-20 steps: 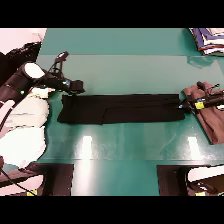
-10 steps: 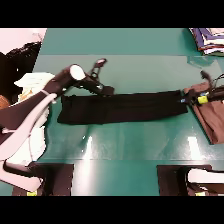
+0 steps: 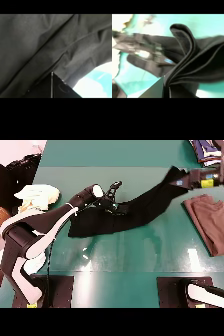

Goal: Fold the shirts.

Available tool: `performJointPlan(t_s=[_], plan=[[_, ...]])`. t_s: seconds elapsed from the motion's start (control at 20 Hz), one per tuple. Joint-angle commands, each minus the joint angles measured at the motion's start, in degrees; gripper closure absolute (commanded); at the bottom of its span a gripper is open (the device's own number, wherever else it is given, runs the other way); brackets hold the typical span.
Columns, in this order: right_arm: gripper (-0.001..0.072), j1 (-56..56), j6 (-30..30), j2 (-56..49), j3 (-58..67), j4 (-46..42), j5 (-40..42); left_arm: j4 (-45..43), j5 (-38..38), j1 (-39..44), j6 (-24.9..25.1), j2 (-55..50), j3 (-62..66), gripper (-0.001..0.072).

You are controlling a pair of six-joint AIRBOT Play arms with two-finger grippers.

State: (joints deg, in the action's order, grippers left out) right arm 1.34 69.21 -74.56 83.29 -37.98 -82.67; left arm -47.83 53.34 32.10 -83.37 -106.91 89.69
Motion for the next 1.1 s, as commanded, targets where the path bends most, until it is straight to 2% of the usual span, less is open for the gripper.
performJointPlan(t_s=[0.0,0.2,0.4,0.65,0.8,0.85,0.9,0.95,1.05], plan=[[0.0697,9.9,1.5,-3.0,7.8,0.5,0.4,0.7,-1.4,0.2,-0.2,-0.6,0.3,0.0681],[0.0697,17.9,1.5,-8.6,14.7,0.4,0.6,0.0,0.0,-1.0,1.3,0.1,0.3,0.0681],[0.0697,24.0,1.5,-12.4,19.3,0.5,3.5,-4.0,5.4,-8.4,1.3,5.4,0.4,0.0682],[0.0696,36.3,0.8,-17.7,20.0,0.9,13.3,-13.4,8.9,-23.0,1.3,18.8,0.4,0.0681],[0.0683,45.2,-4.7,-23.3,20.0,1.0,21.4,-14.1,8.8,-30.2,1.3,25.7,0.4,0.0681],[0.0507,48.0,-6.5,-25.2,20.0,1.0,24.1,-14.1,8.9,-31.9,1.3,27.1,0.4,0.0681],[0.0258,49.9,-6.8,-26.8,20.0,1.0,26.0,-14.1,9.0,-33.3,1.3,28.3,0.4,0.0681],[0.0108,51.3,-6.8,-28.0,20.0,0.9,26.3,-14.1,9.3,-34.4,1.3,29.1,0.4,0.0681],[0.0104,51.3,-6.7,-28.7,20.0,-0.4,24.1,-14.1,10.0,-35.5,1.3,29.9,0.4,0.0681]])
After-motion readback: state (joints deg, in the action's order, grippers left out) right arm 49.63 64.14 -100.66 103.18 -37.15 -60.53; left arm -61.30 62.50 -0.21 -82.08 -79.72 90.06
